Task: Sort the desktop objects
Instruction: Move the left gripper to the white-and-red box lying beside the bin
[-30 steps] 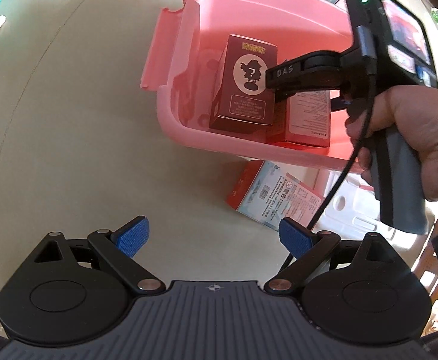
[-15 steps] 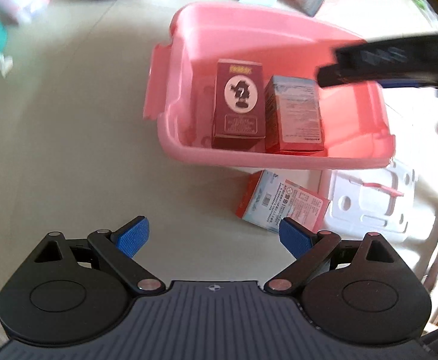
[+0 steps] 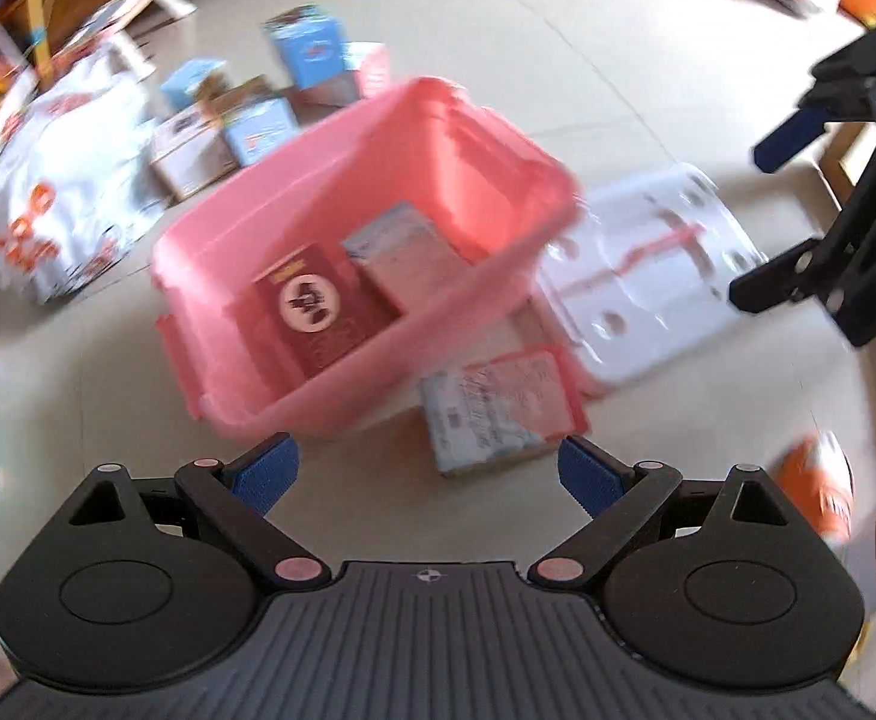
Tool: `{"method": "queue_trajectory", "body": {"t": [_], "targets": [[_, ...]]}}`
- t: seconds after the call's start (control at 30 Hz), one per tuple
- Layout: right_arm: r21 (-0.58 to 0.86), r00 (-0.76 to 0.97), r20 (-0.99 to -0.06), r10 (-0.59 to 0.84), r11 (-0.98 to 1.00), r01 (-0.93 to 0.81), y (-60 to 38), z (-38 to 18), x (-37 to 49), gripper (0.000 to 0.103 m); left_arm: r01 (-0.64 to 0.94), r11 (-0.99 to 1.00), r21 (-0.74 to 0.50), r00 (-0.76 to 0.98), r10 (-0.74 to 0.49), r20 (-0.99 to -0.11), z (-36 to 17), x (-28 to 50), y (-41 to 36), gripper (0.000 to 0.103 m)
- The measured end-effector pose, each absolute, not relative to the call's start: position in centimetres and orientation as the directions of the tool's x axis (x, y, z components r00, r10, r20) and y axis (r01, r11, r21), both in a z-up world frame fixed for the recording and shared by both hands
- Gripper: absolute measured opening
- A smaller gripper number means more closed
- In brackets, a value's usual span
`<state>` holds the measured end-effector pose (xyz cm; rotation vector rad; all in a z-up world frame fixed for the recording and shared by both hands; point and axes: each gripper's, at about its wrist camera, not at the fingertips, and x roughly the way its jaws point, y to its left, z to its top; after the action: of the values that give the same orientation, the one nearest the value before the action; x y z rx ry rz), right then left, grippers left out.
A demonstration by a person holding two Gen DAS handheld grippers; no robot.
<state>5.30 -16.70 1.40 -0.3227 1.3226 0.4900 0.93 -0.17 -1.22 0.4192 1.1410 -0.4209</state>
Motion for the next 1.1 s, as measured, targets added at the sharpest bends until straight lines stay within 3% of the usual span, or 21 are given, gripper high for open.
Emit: {"method": "queue_trajectory", "body": {"t": [0.23, 0.57, 1.1], "targets": [[0.11, 0.141, -0.964, 0.224, 0.824, -0.556, -17.2, 0.8, 2.6, 0.093, 0.718, 0.675, 0.169, 0.324, -0.109, -0.94, -1.4, -0.9, -3.1, 0.096], [0.131, 0.16, -0.952, 0.262, 0.817, -0.562, -18.3, 1.1, 2.5, 0.093, 0.923, 0.353, 0.155, 0.211, -0.127, -0.969, -3.2, -2.0, -4.4, 0.095], [0.092, 0.196, -0.947, 0.254, 0.8, -0.593, -18.6, 1.0, 3.4, 0.093, 0.984, -0.021, 0.178, 0.175, -0.089, -0.98, -8.8, 0.4, -5.0, 0.089]]}}
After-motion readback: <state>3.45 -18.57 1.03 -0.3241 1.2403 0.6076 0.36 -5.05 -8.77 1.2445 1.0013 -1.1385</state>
